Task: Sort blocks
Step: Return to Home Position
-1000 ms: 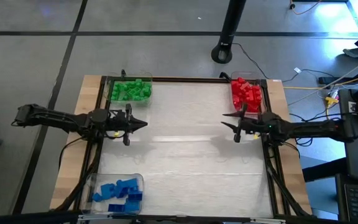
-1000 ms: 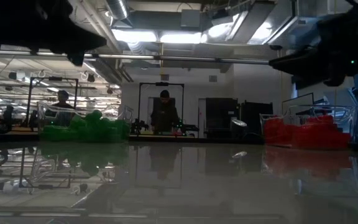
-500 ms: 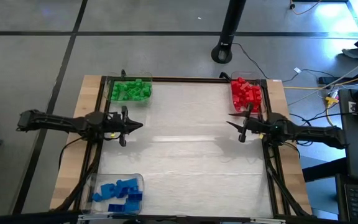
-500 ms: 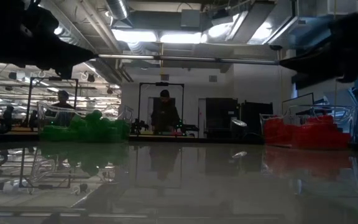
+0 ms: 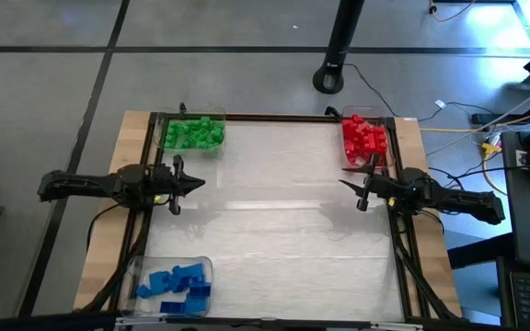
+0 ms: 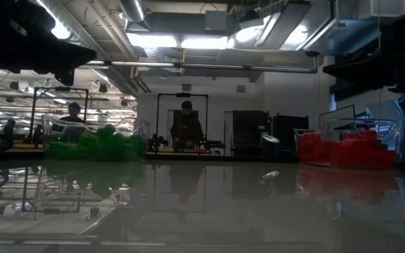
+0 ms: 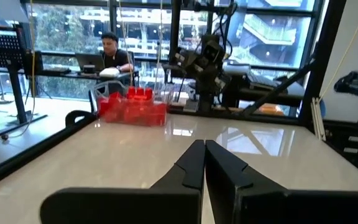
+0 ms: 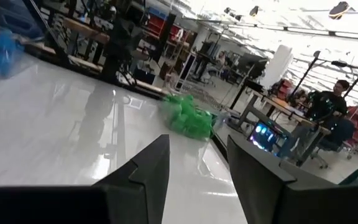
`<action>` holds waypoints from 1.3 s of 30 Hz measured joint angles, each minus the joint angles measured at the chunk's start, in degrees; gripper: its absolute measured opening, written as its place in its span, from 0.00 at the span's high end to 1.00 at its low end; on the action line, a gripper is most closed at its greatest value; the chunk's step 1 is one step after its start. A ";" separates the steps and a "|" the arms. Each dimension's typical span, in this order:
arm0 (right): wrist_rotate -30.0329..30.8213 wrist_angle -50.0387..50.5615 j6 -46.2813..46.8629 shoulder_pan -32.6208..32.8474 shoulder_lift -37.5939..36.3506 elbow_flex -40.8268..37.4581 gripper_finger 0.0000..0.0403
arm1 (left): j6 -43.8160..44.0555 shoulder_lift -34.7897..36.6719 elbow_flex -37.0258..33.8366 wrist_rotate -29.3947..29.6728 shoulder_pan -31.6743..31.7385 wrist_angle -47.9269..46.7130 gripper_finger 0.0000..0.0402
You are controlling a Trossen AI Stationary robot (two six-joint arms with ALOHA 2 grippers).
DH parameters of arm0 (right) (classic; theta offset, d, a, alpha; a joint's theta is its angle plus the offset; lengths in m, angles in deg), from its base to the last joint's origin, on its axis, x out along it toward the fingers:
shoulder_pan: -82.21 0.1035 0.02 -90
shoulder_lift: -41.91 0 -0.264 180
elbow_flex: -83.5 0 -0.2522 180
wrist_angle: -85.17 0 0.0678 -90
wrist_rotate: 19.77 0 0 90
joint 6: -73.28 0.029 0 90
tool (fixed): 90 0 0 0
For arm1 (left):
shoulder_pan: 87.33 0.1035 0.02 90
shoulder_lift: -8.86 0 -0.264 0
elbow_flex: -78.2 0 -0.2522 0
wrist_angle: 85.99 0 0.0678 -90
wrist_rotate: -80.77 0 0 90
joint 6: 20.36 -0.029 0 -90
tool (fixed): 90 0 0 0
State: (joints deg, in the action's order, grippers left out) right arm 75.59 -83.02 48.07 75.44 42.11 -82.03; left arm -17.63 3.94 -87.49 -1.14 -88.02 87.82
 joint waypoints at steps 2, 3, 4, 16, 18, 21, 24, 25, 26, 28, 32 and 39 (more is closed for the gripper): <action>-0.01 0.08 -0.03 0.00 -0.07 0.00 0.60 | -0.13 2.53 0.00 0.01 0.00 -2.65 0.99; 0.08 0.12 -0.05 0.00 -0.03 0.00 0.60 | -0.12 3.77 0.00 0.02 0.00 -3.71 0.99; 0.15 0.14 -0.06 0.00 -0.08 -0.02 0.60 | -0.14 4.89 0.00 0.04 0.00 -4.85 0.99; -0.90 0.28 -0.75 0.00 0.40 -0.07 0.60 | 2.34 4.49 0.00 0.79 -0.02 -5.59 0.99; -0.92 0.07 -0.75 0.00 0.43 -0.07 0.60 | 3.20 4.49 0.00 0.87 -0.01 -5.59 0.99; -0.90 -0.29 -0.75 0.00 0.41 -0.09 0.60 | 3.20 4.47 0.00 0.87 0.00 -5.59 0.99; -0.92 -0.30 -0.75 0.00 0.41 -0.09 0.60 | 2.90 4.47 0.00 0.87 -0.02 -5.59 0.99; -0.92 -0.31 -0.75 0.00 0.41 -0.09 0.60 | 2.90 4.47 0.00 0.88 -0.02 -5.59 0.99; -0.92 -0.31 -0.75 0.00 0.41 -0.09 0.60 | 2.90 4.47 0.00 0.88 -0.02 -5.59 0.99; -0.92 -0.37 -0.75 0.00 0.41 -0.09 0.60 | 2.90 4.47 0.00 0.87 -0.02 -5.59 0.99; -0.94 -0.53 -0.75 0.00 0.41 -0.09 0.60 | 2.90 4.47 0.00 0.87 -0.01 -5.59 0.99; -0.96 -0.77 -0.75 0.00 0.41 -0.09 0.60 | 2.88 4.47 0.00 0.87 -0.02 -5.59 0.99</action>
State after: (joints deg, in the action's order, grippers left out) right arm 74.63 -83.79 47.32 75.44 42.52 -82.12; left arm -14.75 8.41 -87.49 -0.28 -88.04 82.23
